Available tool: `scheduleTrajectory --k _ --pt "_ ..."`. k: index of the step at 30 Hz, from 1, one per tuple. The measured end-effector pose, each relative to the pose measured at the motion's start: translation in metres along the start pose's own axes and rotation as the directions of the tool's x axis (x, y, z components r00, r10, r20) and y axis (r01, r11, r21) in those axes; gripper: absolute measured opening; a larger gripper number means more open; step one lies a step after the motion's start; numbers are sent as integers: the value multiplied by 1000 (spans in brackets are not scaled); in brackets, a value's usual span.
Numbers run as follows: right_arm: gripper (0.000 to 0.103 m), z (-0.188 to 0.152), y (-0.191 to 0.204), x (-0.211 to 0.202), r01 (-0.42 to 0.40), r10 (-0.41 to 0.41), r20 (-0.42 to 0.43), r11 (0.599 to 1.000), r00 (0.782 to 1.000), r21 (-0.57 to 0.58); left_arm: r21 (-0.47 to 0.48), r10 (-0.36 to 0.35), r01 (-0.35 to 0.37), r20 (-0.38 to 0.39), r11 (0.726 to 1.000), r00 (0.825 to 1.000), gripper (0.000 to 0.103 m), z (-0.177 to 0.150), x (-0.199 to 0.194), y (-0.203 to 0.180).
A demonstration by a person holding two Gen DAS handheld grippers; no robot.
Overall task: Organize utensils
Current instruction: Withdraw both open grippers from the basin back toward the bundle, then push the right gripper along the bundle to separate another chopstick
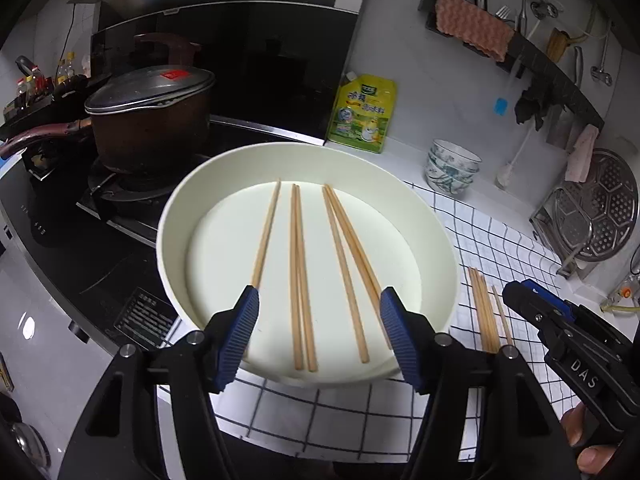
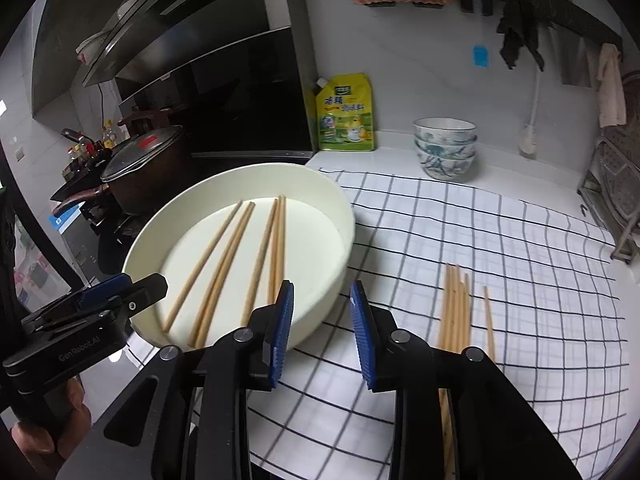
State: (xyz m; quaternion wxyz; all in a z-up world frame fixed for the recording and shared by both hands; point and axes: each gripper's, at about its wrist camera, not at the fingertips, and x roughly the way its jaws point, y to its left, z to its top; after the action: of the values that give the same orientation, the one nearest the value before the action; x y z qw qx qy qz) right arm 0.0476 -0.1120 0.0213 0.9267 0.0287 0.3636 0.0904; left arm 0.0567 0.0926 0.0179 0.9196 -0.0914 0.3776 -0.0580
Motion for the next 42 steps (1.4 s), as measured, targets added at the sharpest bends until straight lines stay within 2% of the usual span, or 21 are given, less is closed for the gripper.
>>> scheduleTrajectory --k 10,22,30,34,42 --pt "40 -30 -50 -25 58 -58 4 997 998 51 52 -46 47 -17 998 999 70 -26 -10 -40" --pt "47 -72 -119 -30 159 -151 -81 982 985 105 101 -90 96 -62 990 994 79 -53 0 -93" --pt "49 -84 -139 -10 168 -153 -135 980 979 103 137 -84 99 -107 986 991 81 -66 16 -116" --pt "49 -89 -139 6 170 -158 -168 984 973 55 162 -62 82 -127 983 990 81 -72 26 -124" --pt "49 -88 -139 25 191 -186 -179 982 966 12 169 -45 72 -162 983 986 83 -81 44 -135"
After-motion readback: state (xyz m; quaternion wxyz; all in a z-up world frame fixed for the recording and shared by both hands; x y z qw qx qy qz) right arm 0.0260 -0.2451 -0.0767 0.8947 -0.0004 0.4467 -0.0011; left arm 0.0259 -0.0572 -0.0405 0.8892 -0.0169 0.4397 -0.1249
